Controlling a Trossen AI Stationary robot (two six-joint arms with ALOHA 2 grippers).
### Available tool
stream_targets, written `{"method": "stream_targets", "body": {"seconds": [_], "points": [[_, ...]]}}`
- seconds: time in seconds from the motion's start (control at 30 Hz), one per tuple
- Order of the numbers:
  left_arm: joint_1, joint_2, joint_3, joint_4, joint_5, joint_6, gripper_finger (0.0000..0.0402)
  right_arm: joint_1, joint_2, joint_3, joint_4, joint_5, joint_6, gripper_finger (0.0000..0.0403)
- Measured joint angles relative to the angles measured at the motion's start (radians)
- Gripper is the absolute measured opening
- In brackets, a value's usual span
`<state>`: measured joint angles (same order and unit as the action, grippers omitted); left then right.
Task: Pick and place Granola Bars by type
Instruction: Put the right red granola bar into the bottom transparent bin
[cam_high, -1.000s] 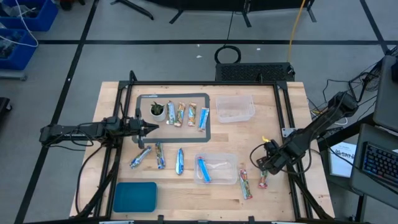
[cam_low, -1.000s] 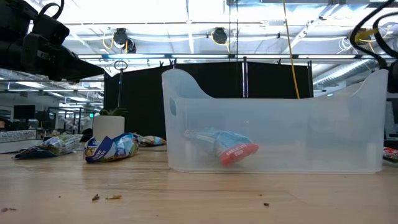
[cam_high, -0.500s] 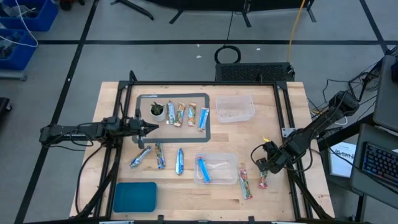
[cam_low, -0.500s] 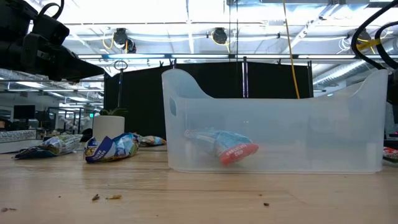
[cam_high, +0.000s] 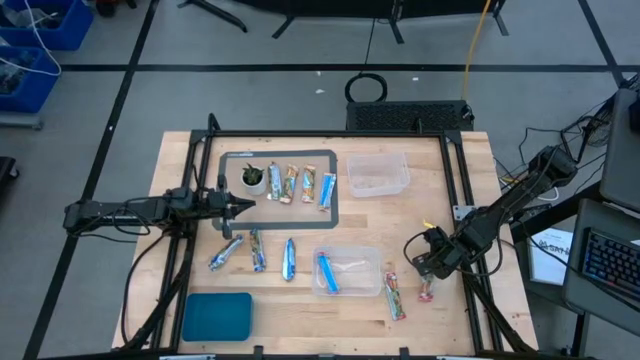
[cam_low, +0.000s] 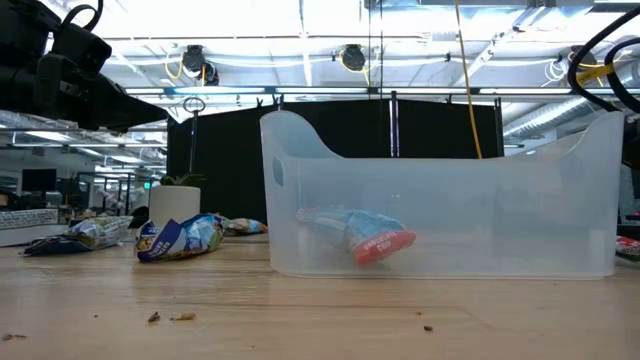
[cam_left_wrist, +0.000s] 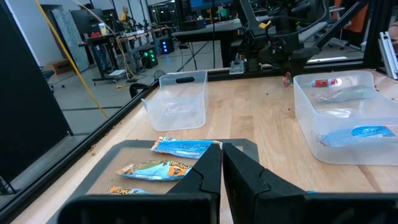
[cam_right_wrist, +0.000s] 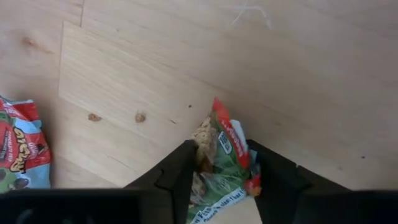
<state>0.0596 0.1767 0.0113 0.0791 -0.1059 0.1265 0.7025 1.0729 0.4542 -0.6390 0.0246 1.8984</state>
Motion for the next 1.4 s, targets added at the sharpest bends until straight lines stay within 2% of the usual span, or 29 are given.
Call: {"method": "stream_targets", "body": {"seconds": [0.47, 1.13, 1.4], "points": [[0.000, 0.000, 0.000, 0.000, 0.000, 0.000, 0.0024, 0.000, 0.001, 0.000, -0.015, -0.002, -0.013, 0.0055], [0.000, 0.000, 0.000, 0.000, 0.000, 0.000, 0.0024, 0.000, 0.001, 0.000, -0.017, 0.033, -0.105, 0.0004], [0.000, 0.000, 0.000, 0.000, 0.000, 0.000, 0.0024, -0.001, -0.029, 0.008, 0.029, 0.179, -0.208, 0.0003]]}}
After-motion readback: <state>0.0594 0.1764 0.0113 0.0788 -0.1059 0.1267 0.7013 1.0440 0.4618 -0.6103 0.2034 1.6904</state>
